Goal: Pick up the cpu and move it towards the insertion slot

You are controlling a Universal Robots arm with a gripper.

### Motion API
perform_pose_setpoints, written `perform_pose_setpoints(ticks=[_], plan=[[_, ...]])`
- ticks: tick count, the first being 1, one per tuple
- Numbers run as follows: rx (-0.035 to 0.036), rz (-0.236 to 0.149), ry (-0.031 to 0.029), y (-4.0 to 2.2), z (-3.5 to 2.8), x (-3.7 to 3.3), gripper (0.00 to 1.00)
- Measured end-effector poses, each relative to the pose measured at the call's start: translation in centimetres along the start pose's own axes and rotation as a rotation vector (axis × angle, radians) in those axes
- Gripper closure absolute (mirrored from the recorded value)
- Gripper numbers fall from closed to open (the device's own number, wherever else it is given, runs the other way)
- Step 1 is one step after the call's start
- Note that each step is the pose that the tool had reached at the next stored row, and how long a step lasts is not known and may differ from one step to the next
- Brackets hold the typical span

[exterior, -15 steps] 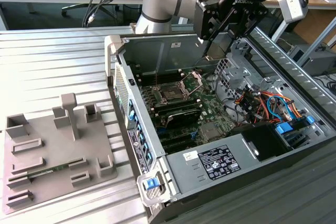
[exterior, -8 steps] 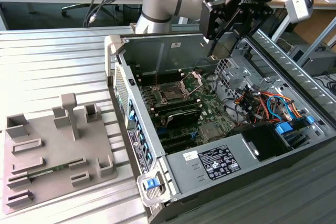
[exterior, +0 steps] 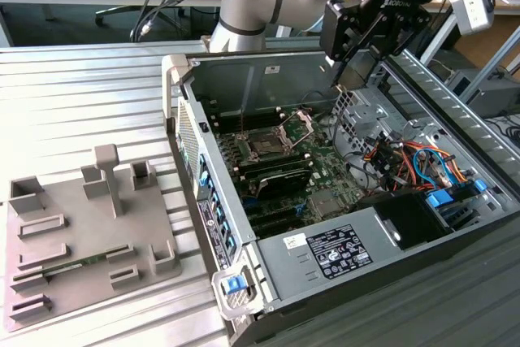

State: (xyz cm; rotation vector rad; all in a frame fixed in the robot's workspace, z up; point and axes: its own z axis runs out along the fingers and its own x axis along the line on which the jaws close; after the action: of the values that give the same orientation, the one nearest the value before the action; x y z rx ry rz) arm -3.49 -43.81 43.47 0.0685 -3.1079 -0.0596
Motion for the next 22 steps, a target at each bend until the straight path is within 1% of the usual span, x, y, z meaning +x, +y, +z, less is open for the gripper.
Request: perform_pose_setpoints(ticks=[12, 13, 14, 15, 16, 22], plan=[[-0.0001, 0.0, 0.0011, -0.07, -0.03, -1.61, 0.45], [-0.0001, 0.0, 0.0021, -0.13, -0.07, -3.03, 0.45], [-0.0002, 0.0, 0.0026, -0.16, -0.08, -3.78, 0.45], [-0.0002, 0.0, 0.0033, -0.21, -0.11, -4.72, 0.45], [-0.0002, 0.0, 0.0036, -0.23, -0.12, -5.21, 0.45], [-0.0003, 0.0, 0.004, -0.26, -0.14, -6.01, 0.45]])
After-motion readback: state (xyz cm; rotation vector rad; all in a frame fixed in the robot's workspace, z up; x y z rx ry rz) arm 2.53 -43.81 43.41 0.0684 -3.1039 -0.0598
